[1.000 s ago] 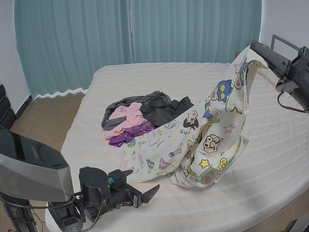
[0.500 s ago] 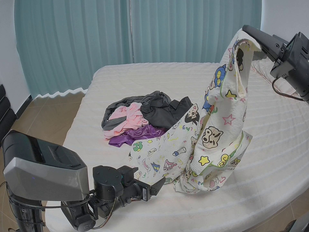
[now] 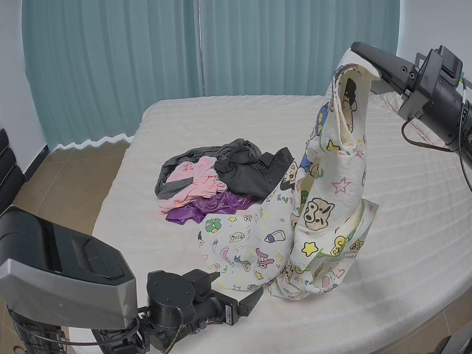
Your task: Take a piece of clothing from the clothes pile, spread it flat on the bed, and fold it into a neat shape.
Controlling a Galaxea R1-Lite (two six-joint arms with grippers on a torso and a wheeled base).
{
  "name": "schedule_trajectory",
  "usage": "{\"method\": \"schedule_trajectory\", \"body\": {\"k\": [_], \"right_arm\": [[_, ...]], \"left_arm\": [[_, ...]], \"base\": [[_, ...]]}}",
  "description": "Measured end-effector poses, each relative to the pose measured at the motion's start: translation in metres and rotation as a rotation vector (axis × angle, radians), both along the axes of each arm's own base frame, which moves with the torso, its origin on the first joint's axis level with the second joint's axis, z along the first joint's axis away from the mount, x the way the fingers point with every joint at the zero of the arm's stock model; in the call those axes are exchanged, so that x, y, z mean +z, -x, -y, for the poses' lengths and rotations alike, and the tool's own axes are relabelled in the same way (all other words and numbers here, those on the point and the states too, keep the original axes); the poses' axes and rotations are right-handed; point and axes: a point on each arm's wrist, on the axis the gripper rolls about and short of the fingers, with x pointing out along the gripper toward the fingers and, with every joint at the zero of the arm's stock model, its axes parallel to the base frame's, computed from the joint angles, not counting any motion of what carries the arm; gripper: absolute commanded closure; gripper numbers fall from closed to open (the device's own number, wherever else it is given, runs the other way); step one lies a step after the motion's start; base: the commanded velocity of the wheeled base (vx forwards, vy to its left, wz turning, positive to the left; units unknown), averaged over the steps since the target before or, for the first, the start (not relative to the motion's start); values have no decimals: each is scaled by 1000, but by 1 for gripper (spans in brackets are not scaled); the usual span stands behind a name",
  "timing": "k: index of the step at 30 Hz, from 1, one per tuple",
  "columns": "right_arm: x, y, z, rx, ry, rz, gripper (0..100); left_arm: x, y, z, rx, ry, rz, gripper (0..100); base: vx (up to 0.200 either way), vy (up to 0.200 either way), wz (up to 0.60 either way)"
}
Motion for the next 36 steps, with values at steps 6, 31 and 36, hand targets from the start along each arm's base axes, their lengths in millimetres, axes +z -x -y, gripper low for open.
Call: {"method": "schedule_trajectory", "body": {"k": [6,31,36], "right_arm": [[-9,2,-8,18,11,-31,100],[12,3,-17,-15,-47,12,100],[13,3,-17,-17,-49,13,100]], "left_arm": [[-4,-8,7,21,46,-16,0],[-38,-39,36,75,81,-22,0],[-47,-60,43,147,98,17,0]], "base": [[0,0,0],[0,0,0],[0,0,0]]}}
